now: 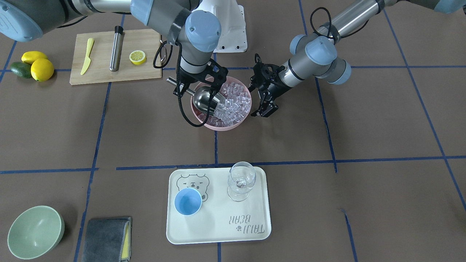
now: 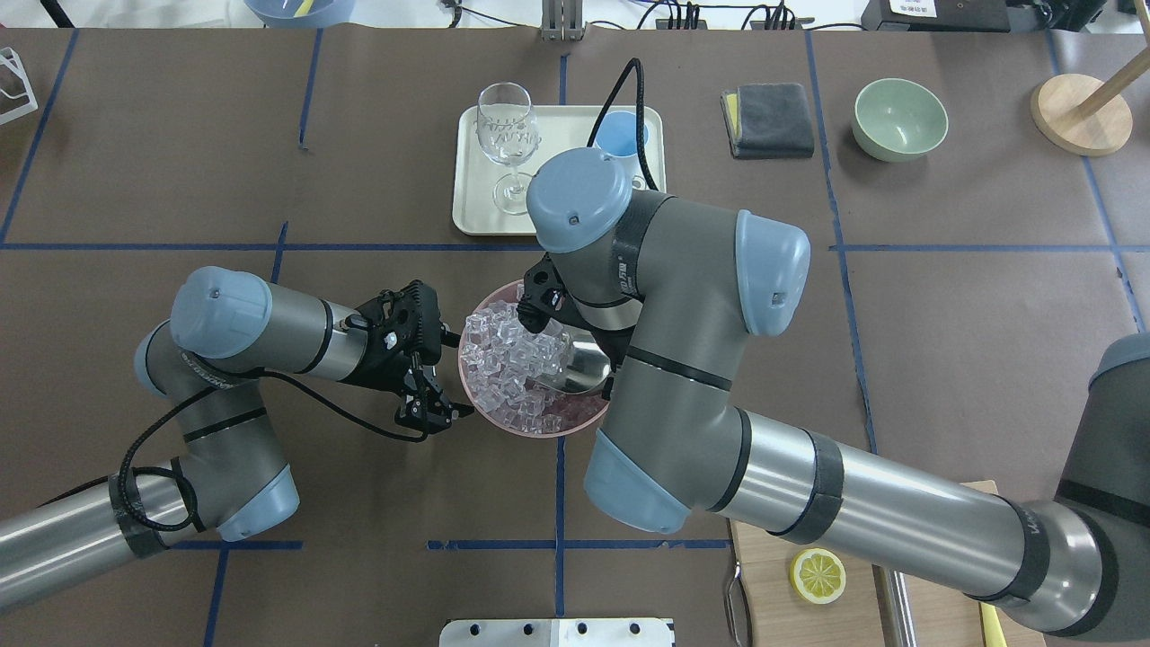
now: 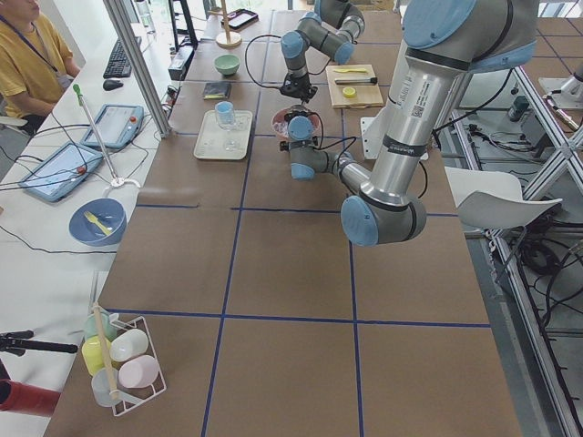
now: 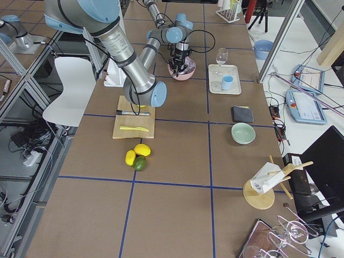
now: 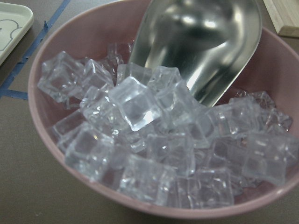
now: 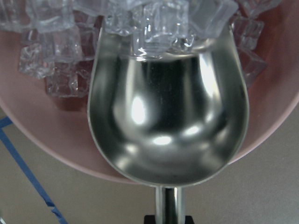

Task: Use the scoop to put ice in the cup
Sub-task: 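Dig the scoop into the ice cubes with right gripper, left gripper steadying bowl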

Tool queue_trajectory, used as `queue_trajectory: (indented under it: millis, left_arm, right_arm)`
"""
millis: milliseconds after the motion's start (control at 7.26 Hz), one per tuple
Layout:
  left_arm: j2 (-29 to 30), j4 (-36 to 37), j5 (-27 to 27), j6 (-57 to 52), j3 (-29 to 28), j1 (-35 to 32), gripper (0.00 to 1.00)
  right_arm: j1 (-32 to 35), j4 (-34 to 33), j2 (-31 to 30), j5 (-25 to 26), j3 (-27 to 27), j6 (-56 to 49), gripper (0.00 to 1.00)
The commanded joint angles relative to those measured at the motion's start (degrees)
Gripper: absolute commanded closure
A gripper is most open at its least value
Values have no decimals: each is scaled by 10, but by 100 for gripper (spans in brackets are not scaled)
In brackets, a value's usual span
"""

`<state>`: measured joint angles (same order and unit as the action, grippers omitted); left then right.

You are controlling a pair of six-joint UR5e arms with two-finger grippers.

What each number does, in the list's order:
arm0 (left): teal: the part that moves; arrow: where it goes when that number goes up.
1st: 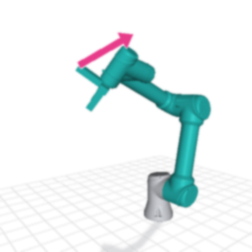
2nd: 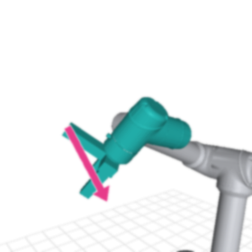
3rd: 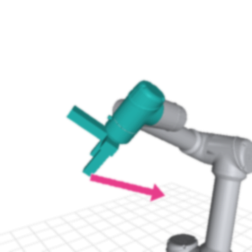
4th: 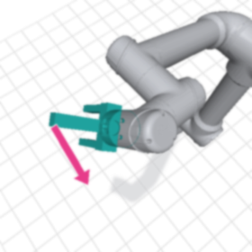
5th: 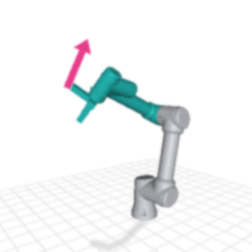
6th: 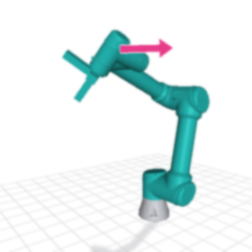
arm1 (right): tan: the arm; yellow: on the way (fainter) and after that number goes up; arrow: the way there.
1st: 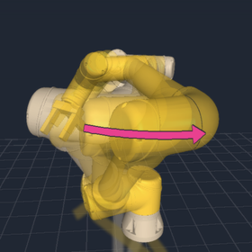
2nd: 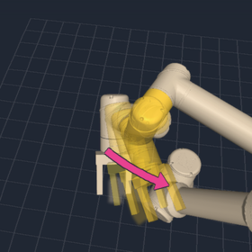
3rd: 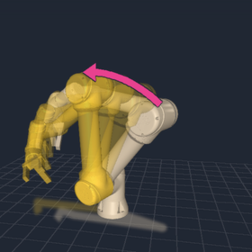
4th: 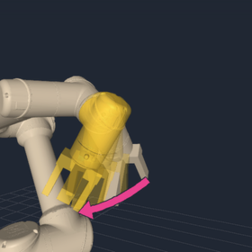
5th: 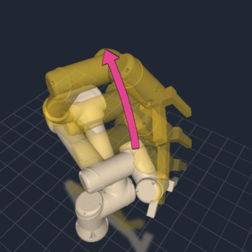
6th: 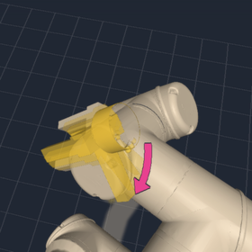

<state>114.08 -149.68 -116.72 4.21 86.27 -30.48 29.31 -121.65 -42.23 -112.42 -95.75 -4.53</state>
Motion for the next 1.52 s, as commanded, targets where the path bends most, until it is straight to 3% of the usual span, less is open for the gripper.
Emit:
queue_trajectory:
  millis: [0,276,551,964,1378]
  left_arm:
    - [0,0,0,0,0,0,0]
    - [0,0,0,0,0,0,0]
    - [0,0,0,0,1,0,0]
    - [0,1,-1,0,4,-2,0]
    - [0,1,-1,0,7,-3,0]
  right_arm:
    - [5,67,-46,-9,-23,17,100]
    - [6,131,-78,-14,-41,44,100]
    - [11,135,-82,-25,-61,59,100]
    - [7,215,-105,-25,-63,115,100]
    - [4,229,-128,-16,-95,138,100]
